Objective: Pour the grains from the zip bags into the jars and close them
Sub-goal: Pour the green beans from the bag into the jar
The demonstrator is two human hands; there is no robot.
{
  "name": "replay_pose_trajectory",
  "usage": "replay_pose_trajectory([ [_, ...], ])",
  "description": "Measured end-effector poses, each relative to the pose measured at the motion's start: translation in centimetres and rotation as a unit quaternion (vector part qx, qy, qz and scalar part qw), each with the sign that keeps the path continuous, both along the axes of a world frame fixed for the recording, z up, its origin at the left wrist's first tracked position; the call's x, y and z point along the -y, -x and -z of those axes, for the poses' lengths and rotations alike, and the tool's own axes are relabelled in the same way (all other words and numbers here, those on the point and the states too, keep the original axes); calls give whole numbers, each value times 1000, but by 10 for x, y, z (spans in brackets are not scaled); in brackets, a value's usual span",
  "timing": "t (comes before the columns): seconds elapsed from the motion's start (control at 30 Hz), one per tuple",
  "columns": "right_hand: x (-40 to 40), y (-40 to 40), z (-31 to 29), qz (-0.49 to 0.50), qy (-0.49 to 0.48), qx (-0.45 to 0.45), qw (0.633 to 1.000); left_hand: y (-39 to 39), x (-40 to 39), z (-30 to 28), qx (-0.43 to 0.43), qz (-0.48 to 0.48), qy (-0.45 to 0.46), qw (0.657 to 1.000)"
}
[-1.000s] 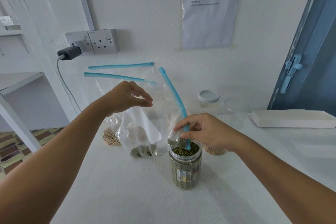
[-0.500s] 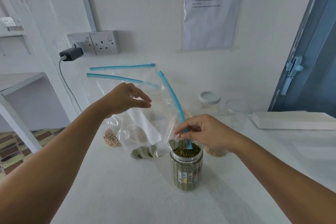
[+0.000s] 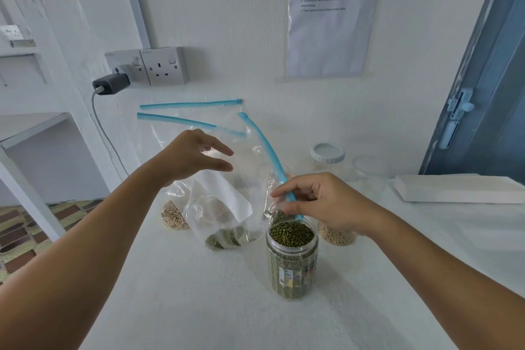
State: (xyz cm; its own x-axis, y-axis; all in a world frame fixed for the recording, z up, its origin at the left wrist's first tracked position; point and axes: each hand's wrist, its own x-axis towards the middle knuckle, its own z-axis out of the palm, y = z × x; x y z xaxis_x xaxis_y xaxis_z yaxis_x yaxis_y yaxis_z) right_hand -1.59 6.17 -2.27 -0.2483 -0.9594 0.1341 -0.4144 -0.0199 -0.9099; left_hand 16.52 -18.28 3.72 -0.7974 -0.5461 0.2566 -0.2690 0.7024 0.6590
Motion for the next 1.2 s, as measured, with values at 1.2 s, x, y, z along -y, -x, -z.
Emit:
replay_pose_trajectory([
  [1.2,12,-6,-19,-8,-43,-86,995,-21,13,14,-19,-32,-76,996],
])
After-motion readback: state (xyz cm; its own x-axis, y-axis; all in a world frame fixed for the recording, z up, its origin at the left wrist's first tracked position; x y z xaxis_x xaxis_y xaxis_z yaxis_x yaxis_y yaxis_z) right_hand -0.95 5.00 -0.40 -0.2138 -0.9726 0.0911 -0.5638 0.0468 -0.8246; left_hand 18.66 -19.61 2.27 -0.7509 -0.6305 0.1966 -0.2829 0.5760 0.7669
